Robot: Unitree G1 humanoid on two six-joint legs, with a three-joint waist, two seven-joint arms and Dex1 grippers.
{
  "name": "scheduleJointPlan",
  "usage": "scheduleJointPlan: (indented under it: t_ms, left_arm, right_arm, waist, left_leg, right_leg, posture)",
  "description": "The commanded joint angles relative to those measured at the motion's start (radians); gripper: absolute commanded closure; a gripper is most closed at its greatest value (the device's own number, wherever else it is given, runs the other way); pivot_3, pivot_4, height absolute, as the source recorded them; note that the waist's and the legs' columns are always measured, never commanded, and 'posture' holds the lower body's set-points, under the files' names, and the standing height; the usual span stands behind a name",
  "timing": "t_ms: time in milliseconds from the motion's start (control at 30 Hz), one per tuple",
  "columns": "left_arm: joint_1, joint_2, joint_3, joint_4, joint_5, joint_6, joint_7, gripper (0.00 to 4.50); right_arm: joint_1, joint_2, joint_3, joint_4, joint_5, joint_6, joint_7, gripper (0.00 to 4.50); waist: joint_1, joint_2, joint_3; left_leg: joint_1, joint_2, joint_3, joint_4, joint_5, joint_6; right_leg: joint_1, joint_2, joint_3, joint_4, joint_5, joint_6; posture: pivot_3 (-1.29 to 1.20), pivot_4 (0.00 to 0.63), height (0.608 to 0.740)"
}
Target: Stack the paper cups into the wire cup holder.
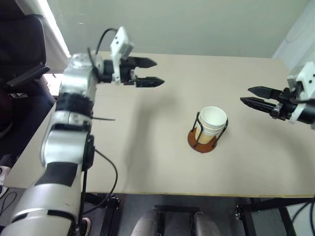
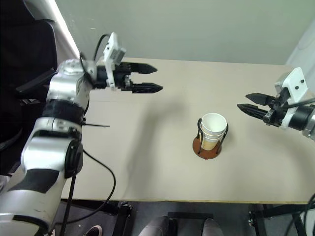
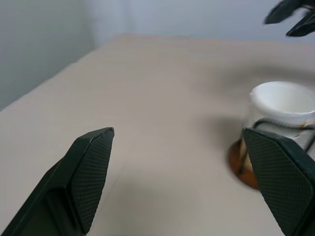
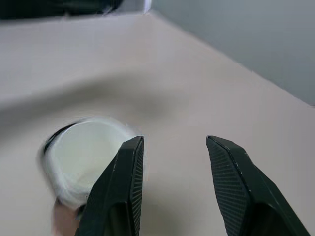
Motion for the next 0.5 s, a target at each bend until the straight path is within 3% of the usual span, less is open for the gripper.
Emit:
scheduleJointPlan:
  t_ms: [33, 267, 500]
  left_arm:
    - [0.136, 0.028, 0.146, -0.255, -0.077, 0.140, 0.193, 0.03]
    - [0.469, 0.050, 0.379, -0.468, -0.148, 0.310, 0.494, 0.03]
    - [0.700, -0.001, 0.521, -0.528, -0.173, 0.269, 0.683, 0.03]
  right_arm:
    - [-0.064, 0.027, -0.004, 0.156, -0.070, -0.024, -0.109, 2.50]
    - [-0.161, 0.033, 0.025, 0.523, -0.274, -0.168, -0.317, 2.50]
    - [-0.196, 0.072, -0.025, 0.791, -0.373, -0.322, -0.570, 2.50]
  waist:
    - [0.005, 0.000, 0.000]
    - [0.007, 0.002, -0.001]
    - [0.009, 0.002, -0.001]
  left_leg:
    - [0.001, 0.000, -0.001, 0.000, 0.000, 0.000]
    - [0.016, 0.000, -0.001, -0.003, -0.001, -0.001]
    - [0.030, 0.001, -0.004, -0.008, -0.002, -0.007]
  right_leg:
    - [0.001, 0.000, 0.000, 0.000, 0.000, 0.000]
    - [0.014, 0.000, -0.001, -0.004, 0.001, -0.005]
    - [0.025, 0.000, 0.000, -0.004, 0.001, -0.011]
  posture:
    - [0.00, 0.150, 0.740]
    - [0.00, 0.150, 0.740]
    - [0.00, 0.150, 0.740]
